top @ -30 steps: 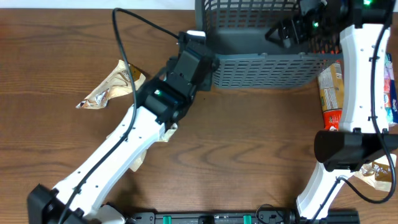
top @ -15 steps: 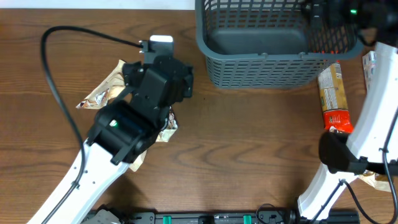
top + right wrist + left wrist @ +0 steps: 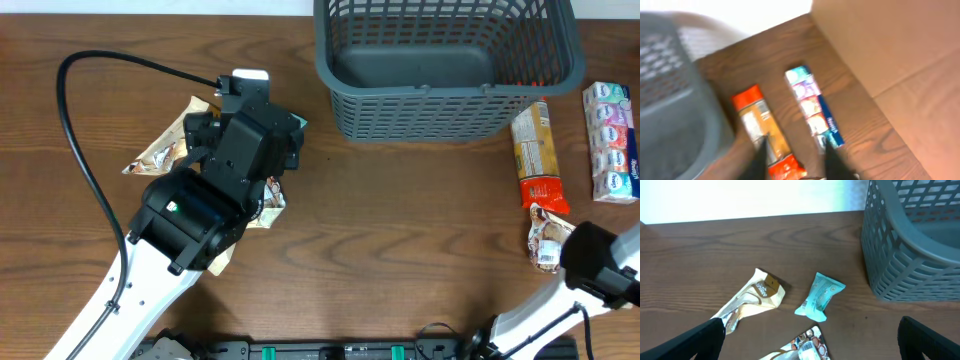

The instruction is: Pack container

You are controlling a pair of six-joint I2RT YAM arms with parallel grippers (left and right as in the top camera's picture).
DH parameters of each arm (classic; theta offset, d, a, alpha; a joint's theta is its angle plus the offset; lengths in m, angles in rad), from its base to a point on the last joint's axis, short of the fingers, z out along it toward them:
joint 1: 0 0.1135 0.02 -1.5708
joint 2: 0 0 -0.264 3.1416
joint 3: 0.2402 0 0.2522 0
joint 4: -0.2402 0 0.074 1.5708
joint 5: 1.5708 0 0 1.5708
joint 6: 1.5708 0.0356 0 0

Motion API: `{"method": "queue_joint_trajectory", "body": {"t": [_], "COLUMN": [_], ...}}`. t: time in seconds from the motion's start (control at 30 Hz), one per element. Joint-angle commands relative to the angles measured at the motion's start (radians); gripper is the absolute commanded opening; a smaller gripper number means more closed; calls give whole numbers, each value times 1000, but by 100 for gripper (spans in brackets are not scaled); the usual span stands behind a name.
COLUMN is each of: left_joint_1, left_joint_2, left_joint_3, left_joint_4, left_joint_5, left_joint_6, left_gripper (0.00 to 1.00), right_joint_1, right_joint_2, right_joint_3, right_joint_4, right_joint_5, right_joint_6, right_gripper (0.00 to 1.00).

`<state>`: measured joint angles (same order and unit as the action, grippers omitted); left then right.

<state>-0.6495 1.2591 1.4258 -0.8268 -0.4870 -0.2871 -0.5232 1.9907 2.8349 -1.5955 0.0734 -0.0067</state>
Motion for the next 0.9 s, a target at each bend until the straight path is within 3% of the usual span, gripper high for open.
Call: {"method": "queue_joint_trajectory", "body": {"t": [0.0,0.1,0.4,0.87], "left_joint_1": [5,5,5,5], "left_joint_2": [-9,-9,-9,-9], "left_joint_3": [-2,-2,-2,-2], "left_joint_4": [-3,-3,-18,-89], "left_joint_5": [-23,-23,-23,-23], "left_joint_6": [6,6,6,6], "left_gripper": [99,99,99,99], "right_joint_1": [-75,-100,-33,-6], "right_joint_2": [-18,-5,86,356], "right_joint_3": [14,-2,-127,-168], "right_joint_4": [36,91,273,234], "right_joint_5": [-143,-268,-369,-389], "right_joint_6": [23,-26,-145,-231], "right_gripper": [1,2,1,2]}}
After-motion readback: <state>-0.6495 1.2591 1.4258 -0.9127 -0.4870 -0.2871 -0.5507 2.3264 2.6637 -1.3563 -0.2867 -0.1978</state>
